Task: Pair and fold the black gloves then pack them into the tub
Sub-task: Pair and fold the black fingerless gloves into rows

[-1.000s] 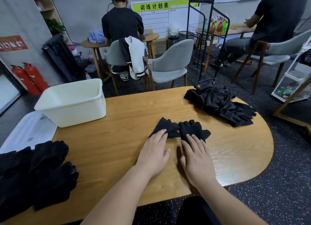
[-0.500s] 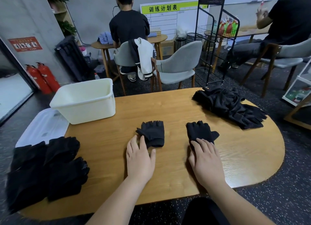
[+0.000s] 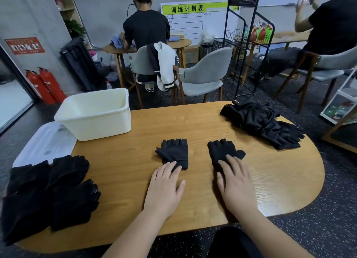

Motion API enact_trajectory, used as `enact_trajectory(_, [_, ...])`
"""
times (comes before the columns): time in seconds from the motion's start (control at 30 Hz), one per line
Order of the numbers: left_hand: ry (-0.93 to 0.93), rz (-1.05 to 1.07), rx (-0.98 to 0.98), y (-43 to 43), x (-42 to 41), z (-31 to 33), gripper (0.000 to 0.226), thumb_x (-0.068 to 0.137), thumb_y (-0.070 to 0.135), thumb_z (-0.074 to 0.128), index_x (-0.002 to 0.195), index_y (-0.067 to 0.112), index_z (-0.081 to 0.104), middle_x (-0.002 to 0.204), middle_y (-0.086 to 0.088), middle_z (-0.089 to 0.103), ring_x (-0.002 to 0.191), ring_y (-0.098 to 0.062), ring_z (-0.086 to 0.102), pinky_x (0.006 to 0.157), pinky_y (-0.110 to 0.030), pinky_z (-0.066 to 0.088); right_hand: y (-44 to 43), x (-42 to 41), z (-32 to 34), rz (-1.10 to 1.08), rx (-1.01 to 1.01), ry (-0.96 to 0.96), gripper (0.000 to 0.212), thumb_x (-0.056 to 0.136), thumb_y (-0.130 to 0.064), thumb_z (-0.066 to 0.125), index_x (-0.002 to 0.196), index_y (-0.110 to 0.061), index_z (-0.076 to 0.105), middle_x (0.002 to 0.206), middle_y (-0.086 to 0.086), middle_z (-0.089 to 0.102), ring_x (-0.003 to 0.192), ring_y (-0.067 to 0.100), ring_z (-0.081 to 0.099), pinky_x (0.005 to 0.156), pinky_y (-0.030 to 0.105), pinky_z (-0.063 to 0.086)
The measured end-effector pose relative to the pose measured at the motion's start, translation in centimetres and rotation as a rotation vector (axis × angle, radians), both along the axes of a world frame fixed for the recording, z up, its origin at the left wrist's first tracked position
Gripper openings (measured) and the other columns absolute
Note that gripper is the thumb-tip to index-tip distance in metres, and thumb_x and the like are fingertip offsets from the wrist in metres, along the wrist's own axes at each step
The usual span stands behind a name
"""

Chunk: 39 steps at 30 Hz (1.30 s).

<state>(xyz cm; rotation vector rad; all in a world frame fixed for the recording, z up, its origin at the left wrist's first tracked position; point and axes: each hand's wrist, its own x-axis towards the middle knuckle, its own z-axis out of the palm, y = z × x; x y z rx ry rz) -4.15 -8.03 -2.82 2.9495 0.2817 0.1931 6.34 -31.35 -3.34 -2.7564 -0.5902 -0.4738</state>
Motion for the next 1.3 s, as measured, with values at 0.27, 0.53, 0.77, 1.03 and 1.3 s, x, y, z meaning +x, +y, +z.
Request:
enact_trajectory(0.27, [-0.031,0.016,-0.032,-0.1,-0.2,0.4,0.059,0.110,0.056,0.022,0.161,0.031,0.040,0.170,0.010,0.028,0.157,-0.011,0.019,0.131,-0.039,0.015,0.1,1.3,0.3,-0.439,0.135,0.182,0.056,0.092,-0.060,0.065,0.116,-0.009,0.067,0.125,0.018,0.057,0.120,0.040,0.046,0.101,0.055,0.043])
enact_trajectory(0.53, [-0.013,0.012,-0.025,-0.1,-0.2,0.6,0.060,0.110,0.057,0.020,0.163,0.033,0.035,0.171,0.012,0.023,0.158,-0.010,0.013,0.131,-0.037,0.013,2.1,3.8,6.0,-0.139,0.382,-0.162,0.012,0.099,-0.018,0.068,0.110,-0.018,0.066,0.099,0.001,0.061,0.088,0.025,0.053,0.069,0.040,0.046])
enact_trajectory(0.77, [-0.012,0.003,-0.015,-0.1,0.0,0.4,0.060,0.110,0.057,0.020,0.163,0.032,0.033,0.172,0.011,0.022,0.159,-0.010,0.011,0.132,-0.036,0.009,2.7,2.6,1.3,0.145,-0.164,0.016,0.034,0.107,-0.031,0.050,0.137,-0.025,0.066,0.142,-0.001,0.063,0.139,0.025,0.050,0.117,0.044,0.038])
enact_trajectory(1.03, [-0.013,-0.069,0.046,-0.1,0.4,0.0,0.058,0.110,0.053,0.022,0.163,0.032,0.033,0.169,0.006,0.027,0.157,-0.017,0.020,0.131,-0.041,0.018,3.2,2.0,0.7,0.104,-0.149,0.023,0.048,0.103,-0.043,0.040,0.135,-0.019,0.067,0.141,0.001,0.064,0.133,0.026,0.053,0.109,0.043,0.043])
enact_trajectory(1.3, [0.005,-0.079,0.002,0.0,0.4,0.3,0.059,0.110,0.058,0.019,0.166,0.041,0.018,0.174,0.012,0.008,0.160,-0.012,0.002,0.131,-0.037,0.016,6.9,6.0,2.4,0.240,-0.165,0.368,0.067,0.112,-0.044,0.029,0.168,-0.012,0.012,0.176,0.005,0.011,0.162,0.021,0.004,0.132,0.038,0.010])
